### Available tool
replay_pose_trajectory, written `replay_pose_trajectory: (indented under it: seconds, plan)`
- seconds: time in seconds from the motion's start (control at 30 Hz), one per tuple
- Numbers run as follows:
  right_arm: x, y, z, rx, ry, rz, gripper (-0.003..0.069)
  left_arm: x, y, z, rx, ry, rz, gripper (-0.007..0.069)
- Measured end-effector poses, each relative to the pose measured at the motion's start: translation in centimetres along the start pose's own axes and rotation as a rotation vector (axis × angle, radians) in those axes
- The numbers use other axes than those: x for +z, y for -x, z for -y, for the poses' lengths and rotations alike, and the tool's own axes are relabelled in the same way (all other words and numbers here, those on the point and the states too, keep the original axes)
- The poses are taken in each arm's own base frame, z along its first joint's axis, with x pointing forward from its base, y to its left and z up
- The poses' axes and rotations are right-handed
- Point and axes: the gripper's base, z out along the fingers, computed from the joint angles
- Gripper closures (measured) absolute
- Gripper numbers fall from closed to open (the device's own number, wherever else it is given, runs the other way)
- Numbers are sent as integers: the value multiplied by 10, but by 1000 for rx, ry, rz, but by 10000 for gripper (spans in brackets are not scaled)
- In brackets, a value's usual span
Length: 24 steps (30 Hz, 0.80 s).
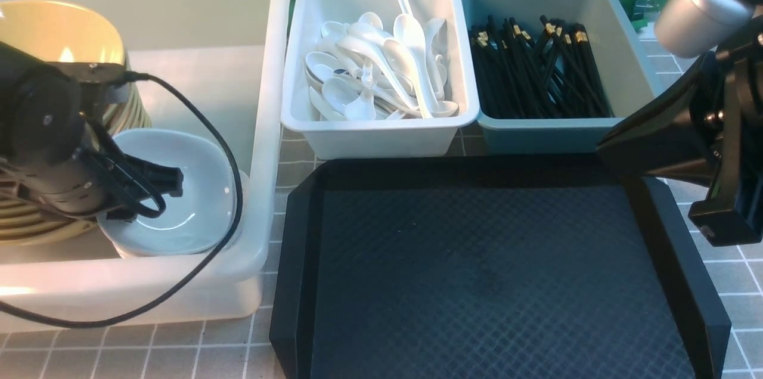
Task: On grey table put chopsticks spoon bowls plates into blue grey white boxes.
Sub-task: 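Place the white bowl into the white bin with the other dishes with the left gripper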
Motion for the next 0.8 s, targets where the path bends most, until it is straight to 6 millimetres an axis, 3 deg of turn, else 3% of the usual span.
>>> replay_pose_trajectory:
  seconds: [0.1,0.23,0.47,0.8]
  plan:
    - [0,0,0,0,0,0,575,-3,3,1,0,-25,32,580]
    - [0,0,0,0,0,1,572,-10,7,3,12,-73,27,603]
    - [0,0,0,0,-1,2,568,-19,14,8,55,-150,9,615]
    - [0,0,0,0,0,1,569,-13,14,10,109,-146,-36,604]
